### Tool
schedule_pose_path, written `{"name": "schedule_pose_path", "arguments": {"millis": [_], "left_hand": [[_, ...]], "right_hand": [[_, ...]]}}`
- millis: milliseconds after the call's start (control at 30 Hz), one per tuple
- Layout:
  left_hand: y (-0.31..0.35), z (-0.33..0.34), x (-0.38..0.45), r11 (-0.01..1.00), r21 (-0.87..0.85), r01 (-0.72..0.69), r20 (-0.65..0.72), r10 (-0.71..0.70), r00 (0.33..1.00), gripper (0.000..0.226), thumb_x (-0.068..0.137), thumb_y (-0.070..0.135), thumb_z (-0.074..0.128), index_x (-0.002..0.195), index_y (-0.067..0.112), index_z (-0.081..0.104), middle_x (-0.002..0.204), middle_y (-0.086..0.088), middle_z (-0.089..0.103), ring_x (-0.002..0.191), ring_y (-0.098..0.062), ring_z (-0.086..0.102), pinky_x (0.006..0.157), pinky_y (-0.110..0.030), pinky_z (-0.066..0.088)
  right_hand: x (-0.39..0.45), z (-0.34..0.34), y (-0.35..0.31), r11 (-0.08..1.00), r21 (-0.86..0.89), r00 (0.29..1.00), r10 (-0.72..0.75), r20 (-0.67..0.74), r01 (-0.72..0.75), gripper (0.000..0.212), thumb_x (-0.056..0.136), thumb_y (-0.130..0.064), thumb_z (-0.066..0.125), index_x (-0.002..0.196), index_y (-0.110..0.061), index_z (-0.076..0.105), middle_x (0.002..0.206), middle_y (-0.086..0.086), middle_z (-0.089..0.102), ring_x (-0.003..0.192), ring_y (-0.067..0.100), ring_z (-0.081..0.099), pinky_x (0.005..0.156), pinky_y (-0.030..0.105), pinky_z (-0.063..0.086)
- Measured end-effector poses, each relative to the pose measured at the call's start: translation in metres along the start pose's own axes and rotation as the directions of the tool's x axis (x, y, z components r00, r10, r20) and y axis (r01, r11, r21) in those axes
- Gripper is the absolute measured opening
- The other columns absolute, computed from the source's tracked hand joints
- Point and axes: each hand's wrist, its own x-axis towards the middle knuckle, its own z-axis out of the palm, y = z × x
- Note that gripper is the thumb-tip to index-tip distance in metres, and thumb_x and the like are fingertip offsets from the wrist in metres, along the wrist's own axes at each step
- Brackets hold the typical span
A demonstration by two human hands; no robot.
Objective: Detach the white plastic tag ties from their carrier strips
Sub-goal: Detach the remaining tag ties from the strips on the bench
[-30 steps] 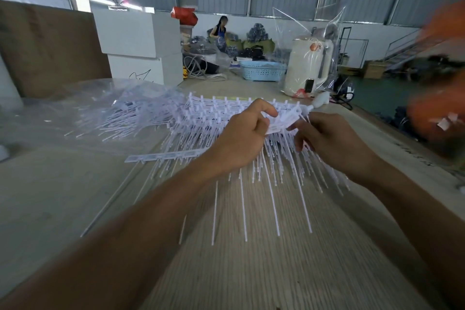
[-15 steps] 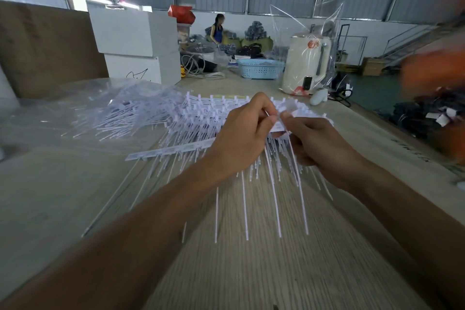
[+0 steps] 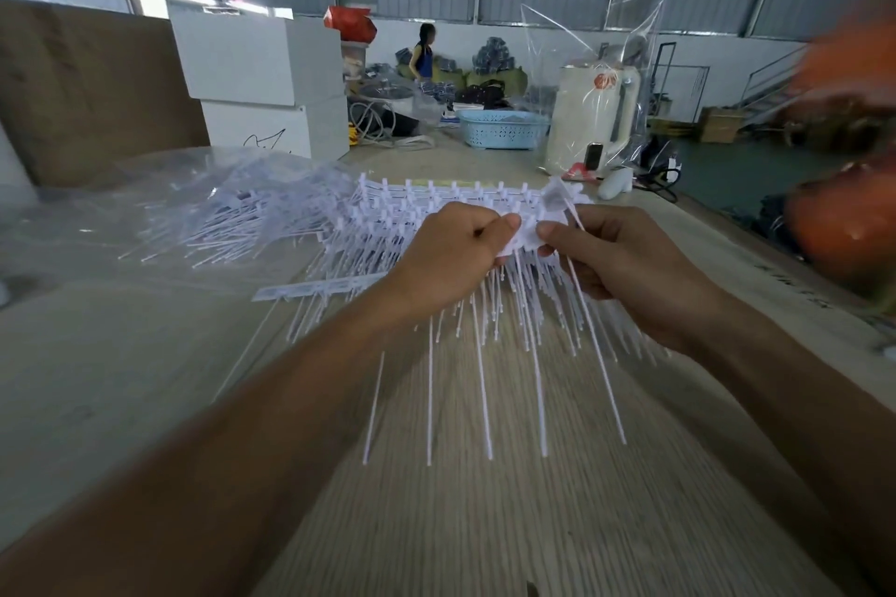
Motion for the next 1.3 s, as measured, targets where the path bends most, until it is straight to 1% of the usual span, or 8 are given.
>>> {"name": "schedule_pose_path", "arguments": {"millis": [100, 200, 500, 600, 800, 1000, 1133, 1300], "left_hand": [[0.0, -0.003, 0.001, 0.998, -0.037, 0.053, 0.039, -0.051, 0.998, 0.053, 0.102, 0.034, 0.053, 0.065, -0.003, 0.052, 0.055, -0.007, 0.046, 0.045, -0.011, 0.039, 0.055, -0.026, 0.033], [-0.001, -0.003, 0.003, 0.994, -0.034, 0.102, 0.097, -0.098, 0.99, 0.048, 0.101, 0.029, 0.057, 0.056, 0.011, 0.053, 0.048, 0.005, 0.045, 0.045, -0.011, 0.036, 0.06, -0.027, 0.032], [0.004, -0.007, 0.001, 0.973, -0.139, 0.183, 0.154, -0.161, 0.975, 0.032, 0.093, 0.009, 0.058, 0.063, 0.001, 0.064, 0.049, 0.007, 0.046, 0.047, -0.006, 0.041, 0.057, -0.022, 0.035], [0.006, -0.006, 0.001, 0.981, -0.121, 0.149, 0.145, -0.131, 0.981, 0.052, 0.099, 0.028, 0.058, 0.048, 0.021, 0.049, 0.045, 0.009, 0.037, 0.042, -0.008, 0.032, 0.051, -0.024, 0.027], [0.011, 0.004, 0.001, 0.983, 0.184, 0.021, -0.026, -0.017, 1.0, 0.057, 0.104, 0.036, 0.049, 0.052, 0.02, 0.036, 0.039, 0.009, 0.036, 0.037, -0.006, 0.034, 0.044, -0.022, 0.024], [0.015, 0.005, 0.001, 0.957, 0.29, -0.004, -0.07, 0.026, 0.997, 0.047, 0.103, 0.033, 0.046, 0.059, 0.018, 0.045, 0.055, 0.0, 0.043, 0.054, -0.019, 0.04, 0.055, -0.034, 0.025], [0.018, 0.004, 0.001, 0.938, 0.345, -0.026, -0.036, 0.041, 0.999, 0.038, 0.094, 0.032, 0.044, 0.056, 0.026, 0.041, 0.059, 0.003, 0.044, 0.065, -0.031, 0.047, 0.059, -0.034, 0.03], [0.019, 0.003, 0.002, 0.922, 0.386, -0.022, -0.047, 0.044, 0.998, 0.028, 0.087, 0.037, 0.041, 0.06, 0.03, 0.039, 0.064, 0.006, 0.042, 0.068, -0.03, 0.047, 0.053, -0.031, 0.026]], "right_hand": [[-0.002, -0.004, -0.004, 0.943, -0.277, 0.983, -0.179, 0.046, 0.185, 0.031, 0.098, -0.02, 0.064, 0.066, -0.02, 0.063, 0.051, -0.012, 0.04, 0.047, 0.002, 0.035, 0.051, 0.015, 0.03], [-0.003, -0.007, -0.003, 0.748, -0.57, 0.936, -0.323, 0.137, 0.341, 0.031, 0.095, -0.022, 0.065, 0.071, -0.007, 0.054, 0.057, -0.005, 0.041, 0.051, 0.008, 0.038, 0.052, 0.022, 0.027], [-0.007, -0.008, -0.006, 0.274, -0.81, 0.801, -0.488, 0.347, 0.518, 0.015, 0.095, -0.022, 0.062, 0.086, -0.01, 0.058, 0.063, -0.007, 0.044, 0.047, 0.017, 0.037, 0.049, 0.028, 0.032], [-0.005, -0.01, 0.0, 0.383, -0.803, 0.838, -0.488, 0.243, 0.456, 0.022, 0.099, -0.028, 0.056, 0.085, -0.011, 0.052, 0.057, -0.011, 0.04, 0.044, 0.012, 0.036, 0.047, 0.029, 0.029], [-0.001, 0.011, 0.011, 0.653, -0.703, 0.878, -0.471, -0.085, 0.282, 0.032, 0.092, -0.015, 0.059, 0.07, -0.013, 0.037, 0.049, -0.009, 0.032, 0.043, 0.009, 0.032, 0.048, 0.026, 0.02], [0.003, 0.018, 0.013, 0.586, -0.772, 0.87, -0.485, -0.089, 0.248, 0.021, 0.095, -0.02, 0.058, 0.084, -0.007, 0.047, 0.052, -0.011, 0.032, 0.044, 0.013, 0.032, 0.049, 0.032, 0.019], [0.005, 0.018, 0.015, 0.468, -0.848, 0.852, -0.522, -0.038, 0.248, 0.026, 0.098, -0.024, 0.055, 0.101, 0.002, 0.058, 0.061, 0.01, 0.056, 0.056, 0.04, 0.055, 0.053, 0.033, 0.026], [0.009, 0.022, 0.016, 0.414, -0.873, 0.837, -0.547, -0.013, 0.257, 0.035, 0.1, -0.031, 0.047, 0.109, 0.001, 0.057, 0.069, 0.017, 0.065, 0.061, 0.043, 0.06, 0.054, 0.035, 0.031]]}}
